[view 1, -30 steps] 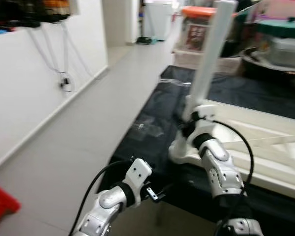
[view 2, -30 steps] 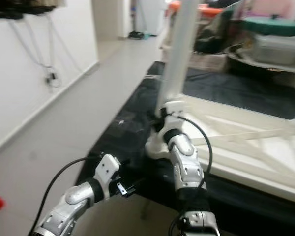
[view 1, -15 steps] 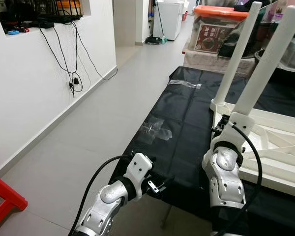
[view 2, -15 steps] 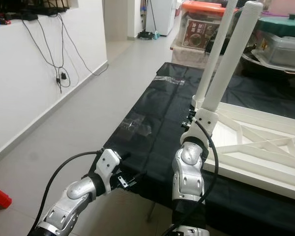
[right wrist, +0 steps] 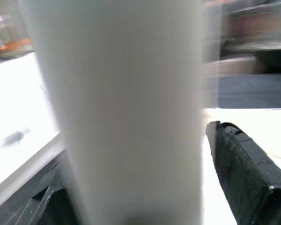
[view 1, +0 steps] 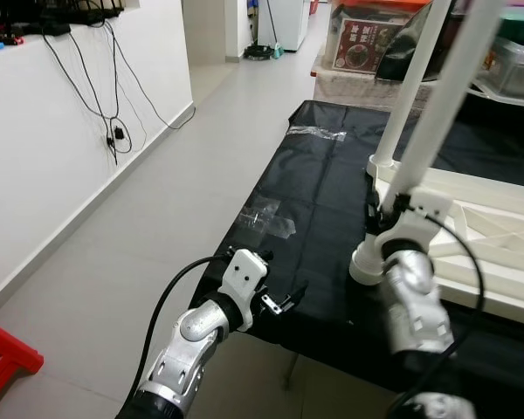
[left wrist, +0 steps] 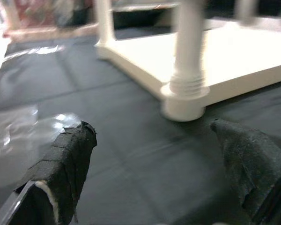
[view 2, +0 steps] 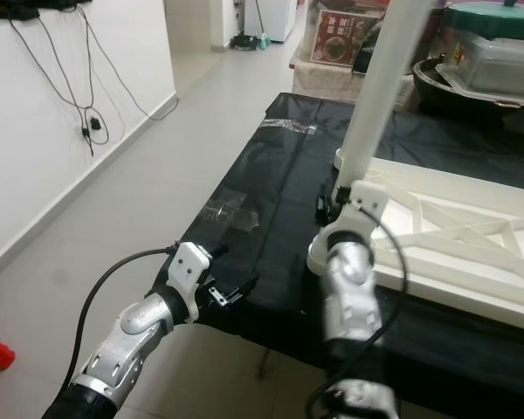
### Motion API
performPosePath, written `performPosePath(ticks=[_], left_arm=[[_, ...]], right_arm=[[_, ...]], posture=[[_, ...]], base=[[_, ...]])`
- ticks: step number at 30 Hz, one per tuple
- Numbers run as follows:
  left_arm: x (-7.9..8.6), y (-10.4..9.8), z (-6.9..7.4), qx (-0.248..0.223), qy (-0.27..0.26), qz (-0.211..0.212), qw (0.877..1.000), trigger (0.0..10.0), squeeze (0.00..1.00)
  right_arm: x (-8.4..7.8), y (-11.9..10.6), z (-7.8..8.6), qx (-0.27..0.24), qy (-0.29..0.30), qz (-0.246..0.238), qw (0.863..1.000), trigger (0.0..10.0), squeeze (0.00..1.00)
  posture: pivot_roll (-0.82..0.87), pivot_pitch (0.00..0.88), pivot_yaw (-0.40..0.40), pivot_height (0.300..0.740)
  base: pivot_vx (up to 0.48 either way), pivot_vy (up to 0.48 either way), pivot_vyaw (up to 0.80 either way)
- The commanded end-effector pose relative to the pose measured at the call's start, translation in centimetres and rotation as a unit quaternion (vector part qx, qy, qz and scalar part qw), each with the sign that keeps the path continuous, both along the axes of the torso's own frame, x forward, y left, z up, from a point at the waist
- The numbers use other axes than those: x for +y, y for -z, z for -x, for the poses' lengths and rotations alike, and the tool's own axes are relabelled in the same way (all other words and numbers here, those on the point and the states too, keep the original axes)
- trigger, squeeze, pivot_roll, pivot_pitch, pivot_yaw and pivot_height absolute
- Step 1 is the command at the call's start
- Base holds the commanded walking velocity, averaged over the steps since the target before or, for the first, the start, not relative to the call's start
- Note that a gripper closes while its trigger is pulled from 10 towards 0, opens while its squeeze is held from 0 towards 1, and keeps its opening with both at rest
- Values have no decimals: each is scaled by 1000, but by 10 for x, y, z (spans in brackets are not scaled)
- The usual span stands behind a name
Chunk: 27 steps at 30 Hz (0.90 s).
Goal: Building children table
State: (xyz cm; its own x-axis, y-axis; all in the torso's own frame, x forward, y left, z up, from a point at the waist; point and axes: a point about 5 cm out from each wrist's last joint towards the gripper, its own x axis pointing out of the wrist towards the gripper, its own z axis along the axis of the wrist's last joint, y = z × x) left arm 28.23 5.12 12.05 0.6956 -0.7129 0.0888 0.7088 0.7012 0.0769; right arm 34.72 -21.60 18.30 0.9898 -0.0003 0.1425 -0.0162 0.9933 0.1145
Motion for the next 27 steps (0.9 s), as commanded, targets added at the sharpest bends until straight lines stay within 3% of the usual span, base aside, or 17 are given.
performPosePath(ticks=[1,2,4,6,8,11,14,15,16,17,19,20,22,23,24,25,27], left_arm=[[-3,-1,4,3,11,6,1000,10000,0],[-3,-1,5,2,12,6,1000,10000,0],[-3,-1,5,2,12,6,1000,10000,0],[-2,0,6,4,11,3,1000,10000,0],[-2,0,6,4,11,3,1000,10000,0],[-1,3,6,8,11,1,1000,10000,0],[-2,3,7,8,14,2,1000,10000,0],[-2,4,8,9,16,2,1000,10000,0],[-2,4,8,9,16,2,1000,10000,0],[-2,3,9,10,18,3,1000,10000,0],[-2,3,9,10,18,3,1000,10000,0],[-2,3,10,12,20,3,1000,10000,0],[-2,3,10,12,20,3,1000,10000,0],[-2,3,12,13,22,3,1000,10000,0],[-2,3,12,13,22,3,1000,10000,0],[-2,3,13,12,22,4,1000,10000,0],[-2,2,14,11,22,4,1000,10000,0]], right_arm=[[6,7,-3,26,-105,-22,994,10000,0],[8,8,-2,35,-168,-15,985,10000,0],[8,8,-2,35,-168,-15,985,10000,0],[14,10,-1,61,-291,18,955,10000,0],[14,10,-1,61,-291,18,955,10000,0],[32,4,-4,73,-428,47,899,10000,0],[39,0,-6,72,-455,53,886,10000,0],[47,-2,-8,72,-481,58,872,10000,0],[47,-2,-8,72,-481,58,872,10000,0],[54,-4,-10,72,-505,62,858,10000,0],[54,-4,-10,72,-505,62,858,10000,0],[60,-5,-12,73,-530,58,843,10000,0],[60,-5,-12,73,-530,58,843,10000,0],[67,-6,-13,72,-557,53,826,10000,0],[67,-6,-13,72,-557,53,826,10000,0],[77,-6,-13,70,-579,54,811,7725,0],[85,-6,-13,70,-591,55,801,7725,0]], posture=[[57,0,-42,740],[57,0,-42,740],[57,0,-42,740],[77,0,-54,740],[77,0,-54,740],[99,0,-73,740],[103,0,-79,740],[105,0,-78,740],[105,0,-78,740],[106,0,-77,740],[106,0,-77,740],[111,0,-79,740],[111,0,-79,740],[118,0,-86,740],[118,0,-86,740],[119,0,-85,740],[119,0,-85,740]], base=[[0,0,0],[0,0,0],[0,0,0],[0,0,0],[0,0,0],[0,0,0],[0,0,0],[0,0,0],[0,0,0],[0,0,0],[0,0,0],[0,0,0],[0,0,0],[0,0,0],[0,0,0],[0,0,0],[0,0,0]])
